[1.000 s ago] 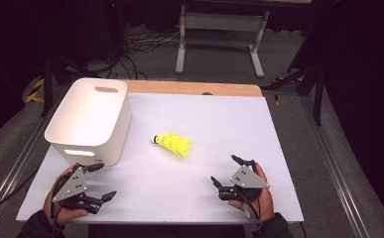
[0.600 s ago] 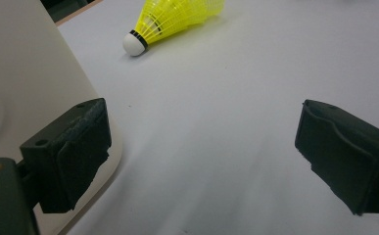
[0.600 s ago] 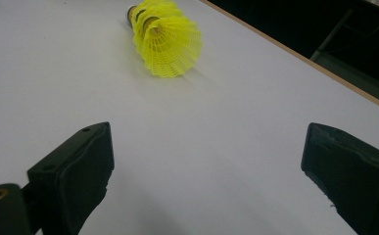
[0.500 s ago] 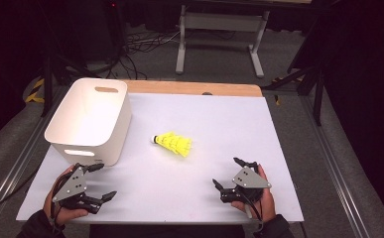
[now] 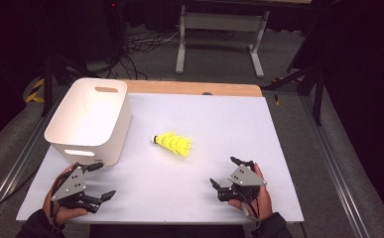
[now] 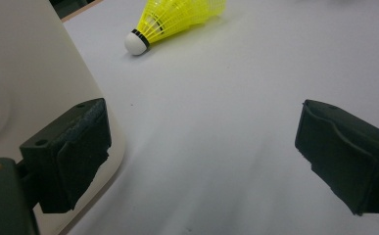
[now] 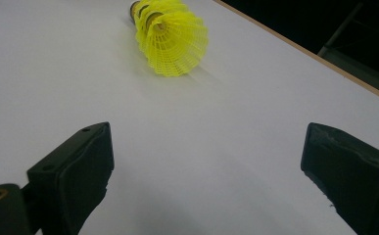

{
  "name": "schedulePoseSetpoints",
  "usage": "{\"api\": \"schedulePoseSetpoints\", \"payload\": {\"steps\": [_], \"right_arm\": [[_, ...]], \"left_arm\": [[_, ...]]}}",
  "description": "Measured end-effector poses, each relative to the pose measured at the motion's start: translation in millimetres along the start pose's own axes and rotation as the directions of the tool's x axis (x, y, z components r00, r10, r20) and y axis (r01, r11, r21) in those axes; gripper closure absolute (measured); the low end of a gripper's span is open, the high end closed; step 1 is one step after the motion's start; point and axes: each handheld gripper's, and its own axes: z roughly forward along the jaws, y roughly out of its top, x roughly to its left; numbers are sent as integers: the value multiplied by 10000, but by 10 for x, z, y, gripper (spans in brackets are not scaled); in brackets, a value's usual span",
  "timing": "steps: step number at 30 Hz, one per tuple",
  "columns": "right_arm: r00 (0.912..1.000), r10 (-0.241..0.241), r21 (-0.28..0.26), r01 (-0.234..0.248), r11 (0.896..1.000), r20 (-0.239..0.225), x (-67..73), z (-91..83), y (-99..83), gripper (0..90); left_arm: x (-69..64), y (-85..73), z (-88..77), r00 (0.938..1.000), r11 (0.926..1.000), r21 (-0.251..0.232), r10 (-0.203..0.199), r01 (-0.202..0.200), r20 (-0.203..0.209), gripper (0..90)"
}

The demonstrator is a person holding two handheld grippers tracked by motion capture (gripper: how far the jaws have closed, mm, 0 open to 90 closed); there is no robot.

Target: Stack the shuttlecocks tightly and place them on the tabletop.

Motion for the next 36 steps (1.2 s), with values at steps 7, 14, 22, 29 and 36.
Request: {"api": "schedulePoseSetpoints", "payload": {"steps": [7,14,22,29,36], "right_arm": [[9999,-116,7,116,9999,-124,12,28,22,62],[9996,-165,74,167,9998,-212,17,64,33,62],[9993,-231,139,235,9996,-290,42,80,42,63],[9988,-232,197,241,9995,-425,61,109,45,64],[9971,-400,301,420,9987,-644,115,177,65,75]], "left_arm": [[-18,-11,-22,9999,10000,-13,-15,15,-114,72],[-9,-23,-32,9999,9999,54,-91,91,-83,71],[-15,-24,-31,10000,10000,22,-57,57,-44,72],[-17,-27,-28,9999,9999,11,-111,111,-35,72],[-8,-32,-16,9999,9999,26,-104,104,-18,72]]}}
